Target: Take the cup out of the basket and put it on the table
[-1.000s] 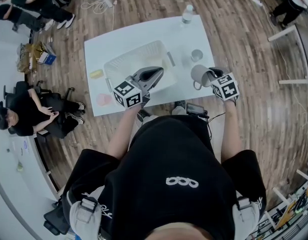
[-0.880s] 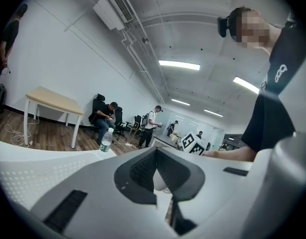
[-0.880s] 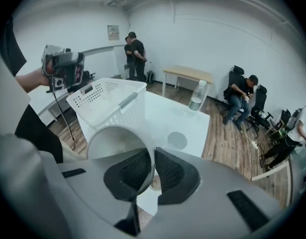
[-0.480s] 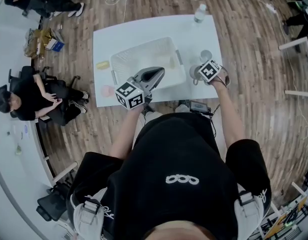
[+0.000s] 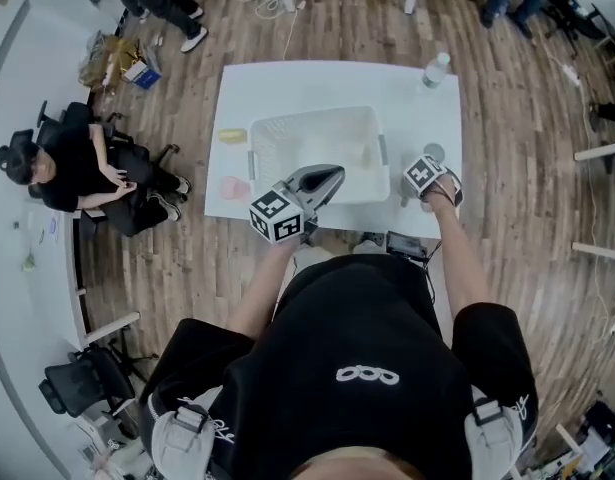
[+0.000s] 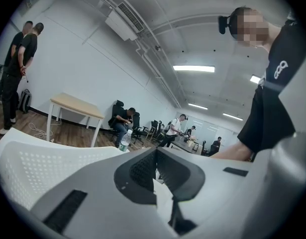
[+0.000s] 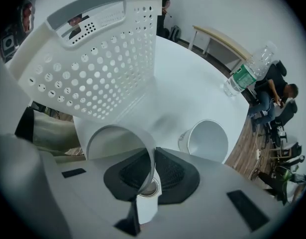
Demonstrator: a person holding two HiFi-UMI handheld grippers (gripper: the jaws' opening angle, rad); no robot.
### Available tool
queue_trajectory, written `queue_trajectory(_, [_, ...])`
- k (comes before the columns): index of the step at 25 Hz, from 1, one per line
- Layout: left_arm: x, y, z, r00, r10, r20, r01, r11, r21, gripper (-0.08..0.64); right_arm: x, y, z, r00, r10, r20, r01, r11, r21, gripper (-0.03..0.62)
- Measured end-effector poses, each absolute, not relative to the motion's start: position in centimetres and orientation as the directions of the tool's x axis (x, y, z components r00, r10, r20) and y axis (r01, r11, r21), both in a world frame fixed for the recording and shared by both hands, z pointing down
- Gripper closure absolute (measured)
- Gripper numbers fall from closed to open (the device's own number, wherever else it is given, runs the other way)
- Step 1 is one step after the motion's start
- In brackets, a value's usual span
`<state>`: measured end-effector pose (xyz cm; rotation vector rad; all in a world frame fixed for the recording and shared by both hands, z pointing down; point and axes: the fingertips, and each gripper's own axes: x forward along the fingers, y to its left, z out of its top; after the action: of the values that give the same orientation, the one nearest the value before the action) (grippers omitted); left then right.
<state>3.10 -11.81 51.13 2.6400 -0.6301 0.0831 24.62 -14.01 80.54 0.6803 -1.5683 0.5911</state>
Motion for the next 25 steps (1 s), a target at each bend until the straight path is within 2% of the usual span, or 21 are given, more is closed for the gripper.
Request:
queue_trajectory(14, [1.5, -12.2, 51.2, 0.88, -0.45, 0.151, -0.471, -0.79, 0.391, 0.552, 23.8, -13.4, 82.5, -0.065, -0.03, 0.997, -0.719, 0.695, -0.027, 0.548])
queue_trajectory(21, [1.4, -12.6, 50.9, 0.886, -0.441, 0.146, -0.461, -0.796, 0.392, 0.552, 24.6, -13.6, 81.9, -0.026, -0.037, 0.999, -0.739, 0.673, 0.006, 0.546])
queue_trajectory(25, [1.1, -12.7, 50.9, 0.889, -0.435, 0.144, -0.455, -0.799, 0.392, 0.552, 23.0, -13.6, 82.0, -0.135, -0.045, 0.99, -0.754, 0.653, -0.073, 0.545])
